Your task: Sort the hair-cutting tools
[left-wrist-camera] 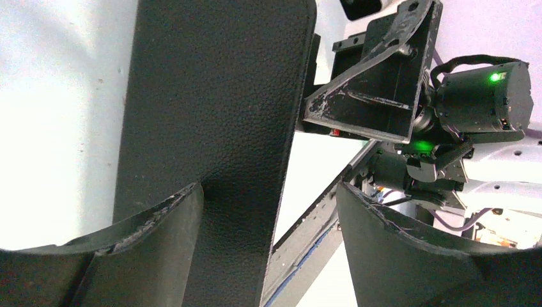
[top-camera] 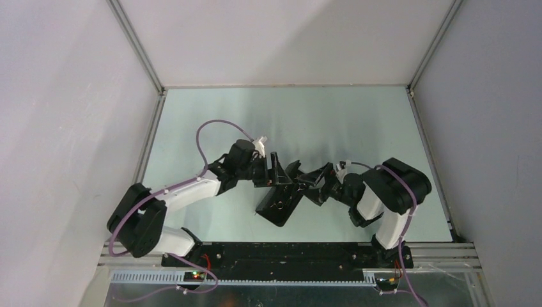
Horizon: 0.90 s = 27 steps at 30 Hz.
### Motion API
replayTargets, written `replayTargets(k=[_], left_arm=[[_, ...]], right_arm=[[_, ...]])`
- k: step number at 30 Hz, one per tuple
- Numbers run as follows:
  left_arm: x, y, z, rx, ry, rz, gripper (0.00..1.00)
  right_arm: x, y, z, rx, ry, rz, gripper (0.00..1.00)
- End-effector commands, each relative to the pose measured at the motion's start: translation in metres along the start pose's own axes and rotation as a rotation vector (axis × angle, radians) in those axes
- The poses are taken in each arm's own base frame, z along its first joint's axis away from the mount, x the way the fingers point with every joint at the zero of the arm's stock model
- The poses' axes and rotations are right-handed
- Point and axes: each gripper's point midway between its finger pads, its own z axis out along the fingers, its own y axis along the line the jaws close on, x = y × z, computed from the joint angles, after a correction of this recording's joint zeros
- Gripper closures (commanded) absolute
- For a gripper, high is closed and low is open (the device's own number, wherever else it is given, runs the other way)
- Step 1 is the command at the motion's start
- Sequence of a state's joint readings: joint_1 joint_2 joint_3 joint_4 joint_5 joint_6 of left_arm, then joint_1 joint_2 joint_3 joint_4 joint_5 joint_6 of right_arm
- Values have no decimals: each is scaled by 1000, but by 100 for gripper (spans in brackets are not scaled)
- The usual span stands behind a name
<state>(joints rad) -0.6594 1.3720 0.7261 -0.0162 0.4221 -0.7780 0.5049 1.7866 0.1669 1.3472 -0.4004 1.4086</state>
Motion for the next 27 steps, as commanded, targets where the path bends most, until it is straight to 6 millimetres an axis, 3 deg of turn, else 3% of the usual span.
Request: replayTargets(k=[1,12,16,19,21,27], left_arm=[[7,-9,12,25,7,-9,20],[30,-10,40,5,92,-10,19],[30,-9,40,-1,90,-10,19],[26,-15,34,10,70,1,19],[21,-22,29,22,52,11,19],[3,-32,3,32,-29,33,18]], right_arm=[[3,-19,-3,35,-2,73,2],[-1,-30,-12,81,-26,108,16],[0,-41,-14,127,-26,136,33],[0,-47,-14,156,-30,147,57],[1,-50,-14,171,-28,147,66],[2,-60,-14,216,-22,144,78]])
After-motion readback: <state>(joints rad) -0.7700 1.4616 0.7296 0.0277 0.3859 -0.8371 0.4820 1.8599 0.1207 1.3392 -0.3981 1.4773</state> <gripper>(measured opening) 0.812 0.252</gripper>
